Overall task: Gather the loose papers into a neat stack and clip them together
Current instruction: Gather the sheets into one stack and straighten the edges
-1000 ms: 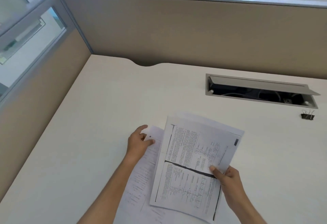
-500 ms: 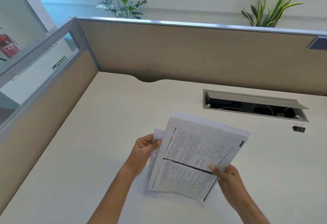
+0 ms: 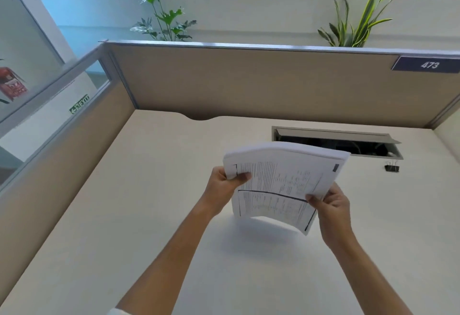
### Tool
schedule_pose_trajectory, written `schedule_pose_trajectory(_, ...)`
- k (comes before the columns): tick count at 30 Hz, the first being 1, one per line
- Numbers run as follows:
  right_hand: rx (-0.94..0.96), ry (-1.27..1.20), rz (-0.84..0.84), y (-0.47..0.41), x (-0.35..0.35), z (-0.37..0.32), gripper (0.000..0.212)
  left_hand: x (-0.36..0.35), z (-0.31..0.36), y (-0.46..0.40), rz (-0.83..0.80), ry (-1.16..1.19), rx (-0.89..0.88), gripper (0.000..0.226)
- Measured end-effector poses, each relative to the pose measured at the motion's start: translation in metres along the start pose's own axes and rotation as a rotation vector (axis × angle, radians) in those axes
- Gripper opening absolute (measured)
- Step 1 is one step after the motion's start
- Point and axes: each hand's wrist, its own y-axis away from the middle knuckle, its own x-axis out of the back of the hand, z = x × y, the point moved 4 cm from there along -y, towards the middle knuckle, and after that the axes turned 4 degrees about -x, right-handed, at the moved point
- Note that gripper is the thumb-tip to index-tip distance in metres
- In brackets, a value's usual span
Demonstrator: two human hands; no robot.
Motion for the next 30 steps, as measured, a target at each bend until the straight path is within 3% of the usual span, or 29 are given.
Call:
schedule_pose_trajectory(5, -0.065, 0.012, 0.008, 0.001, 0.01, 0.016, 0.035, -0.012, -0.019, 0.005, 0.021, -0.009, 0.033, 0.018)
schedule_pose_trajectory(9, -0.146, 0.086, -0.01, 0.002, 0.01, 0.039, 0.033, -0.023, -0.048, 0.014, 0.012, -0.076, 0.111, 0.026)
schedule_pose_trajectory(16, -0.12, 0.108, -0.034, -0.004, 0.018, 0.03, 0.034, -0.028, -0.05, 0.02, 0.088, -0.014, 0.072, 0.028)
schedule_pose_trajectory(24, -0.168, 0.14, -0.062, 0.004, 0.024, 0.048, 0.035, -0.036, -0.072, 0.036, 0.135, -0.068, 0.153, 0.023)
schedule_pose_trajectory(30, -0.186, 0.241, -0.108, 0.012, 0.036, 0.051, 0.023, -0.034, -0.078, 0.05, 0.28, 0.01, 0.206, 0.019)
